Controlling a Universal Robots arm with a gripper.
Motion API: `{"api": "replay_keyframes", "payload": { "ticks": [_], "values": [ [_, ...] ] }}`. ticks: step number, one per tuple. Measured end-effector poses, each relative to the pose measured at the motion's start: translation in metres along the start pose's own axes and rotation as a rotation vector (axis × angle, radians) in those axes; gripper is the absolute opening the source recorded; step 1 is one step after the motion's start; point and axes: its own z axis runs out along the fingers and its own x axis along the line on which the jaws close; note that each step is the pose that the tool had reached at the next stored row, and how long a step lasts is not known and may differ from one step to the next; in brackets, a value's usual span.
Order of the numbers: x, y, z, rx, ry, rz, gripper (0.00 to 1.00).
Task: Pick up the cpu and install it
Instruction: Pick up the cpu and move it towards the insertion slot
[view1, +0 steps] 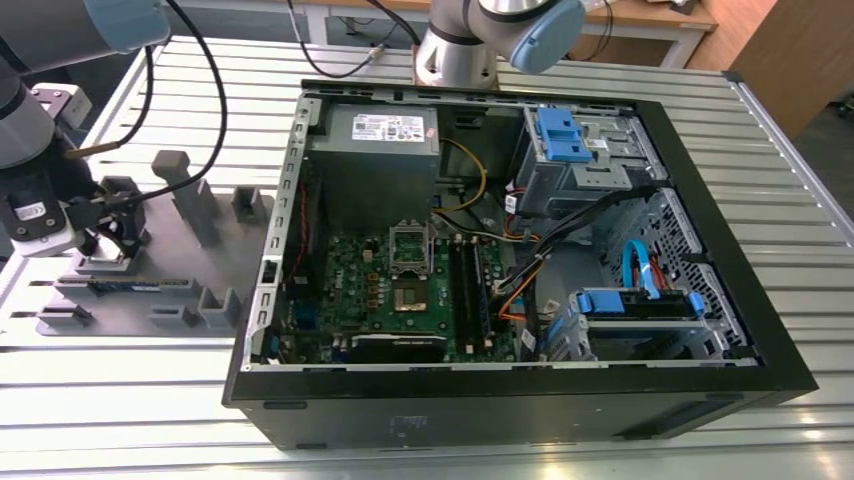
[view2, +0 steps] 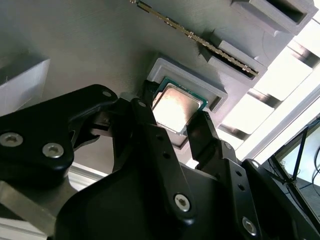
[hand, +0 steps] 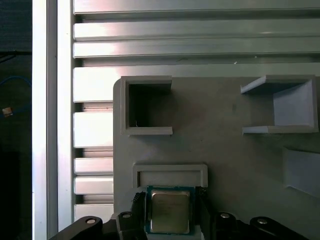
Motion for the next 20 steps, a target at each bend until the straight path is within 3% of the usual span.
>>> {"api": "replay_keyframes", "payload": {
  "ticks": [1, 20],
  "values": [
    [0.0000, 0.0000, 0.0000, 0.0000, 0.0000, 0.000, 0.55],
    [-0.0008, 0.0001, -0.0013, 0.0001, 0.0008, -0.019, 0.55]
  ]
}}
